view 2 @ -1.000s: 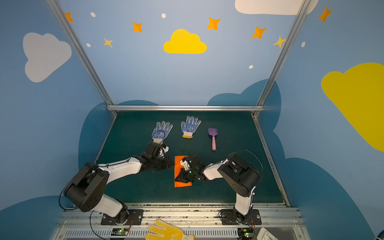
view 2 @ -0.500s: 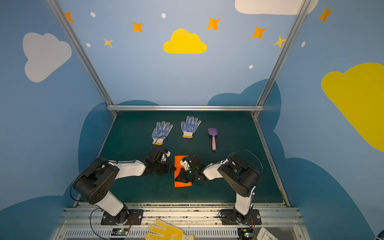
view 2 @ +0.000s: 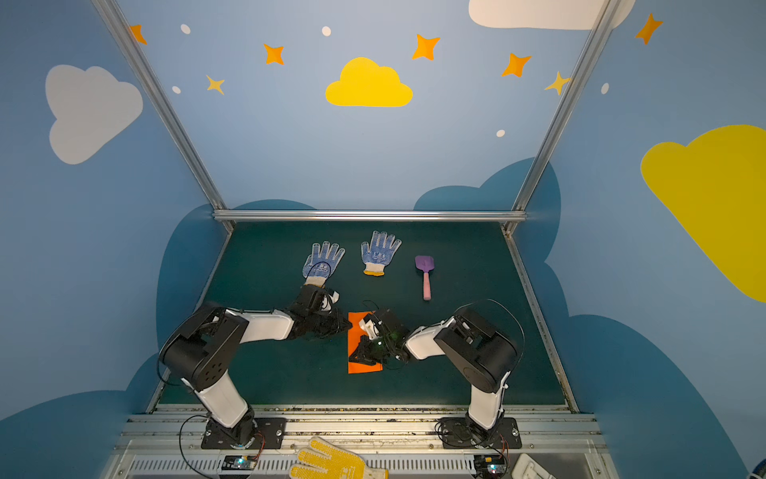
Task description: Fold a paper plane with a square sheet of paper (fold left side to right side)
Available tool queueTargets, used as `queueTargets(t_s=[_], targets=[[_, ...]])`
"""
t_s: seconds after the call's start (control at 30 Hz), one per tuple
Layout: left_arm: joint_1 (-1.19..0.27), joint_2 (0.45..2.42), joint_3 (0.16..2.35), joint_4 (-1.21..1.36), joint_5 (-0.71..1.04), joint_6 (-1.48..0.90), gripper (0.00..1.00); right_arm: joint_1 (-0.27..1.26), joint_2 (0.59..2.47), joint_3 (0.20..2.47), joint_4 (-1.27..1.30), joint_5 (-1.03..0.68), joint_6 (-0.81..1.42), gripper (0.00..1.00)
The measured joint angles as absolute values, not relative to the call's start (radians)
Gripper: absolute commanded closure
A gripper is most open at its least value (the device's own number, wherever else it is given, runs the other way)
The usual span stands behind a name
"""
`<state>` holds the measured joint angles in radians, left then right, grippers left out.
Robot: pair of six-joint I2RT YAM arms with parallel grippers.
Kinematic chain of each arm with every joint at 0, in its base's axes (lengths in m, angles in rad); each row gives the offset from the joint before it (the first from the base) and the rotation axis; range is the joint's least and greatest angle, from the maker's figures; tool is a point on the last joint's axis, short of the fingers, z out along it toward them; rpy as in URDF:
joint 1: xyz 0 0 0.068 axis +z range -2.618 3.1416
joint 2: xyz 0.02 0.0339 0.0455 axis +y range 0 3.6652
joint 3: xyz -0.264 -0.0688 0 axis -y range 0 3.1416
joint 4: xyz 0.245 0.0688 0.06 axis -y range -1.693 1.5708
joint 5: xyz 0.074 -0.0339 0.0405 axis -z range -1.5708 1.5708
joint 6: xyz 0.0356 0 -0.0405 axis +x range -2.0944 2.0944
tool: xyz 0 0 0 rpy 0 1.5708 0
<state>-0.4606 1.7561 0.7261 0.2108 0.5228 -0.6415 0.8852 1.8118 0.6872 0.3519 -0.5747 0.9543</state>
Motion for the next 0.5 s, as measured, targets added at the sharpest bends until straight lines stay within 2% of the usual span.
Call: queueTargets(t_s=[0.5], targets=[[-0.361, 1.883, 0.880, 0.179, 0.582, -0.575, 0.96, 0.886, 1.812, 0.674, 0.380, -0.573, 0.966, 1.00]])
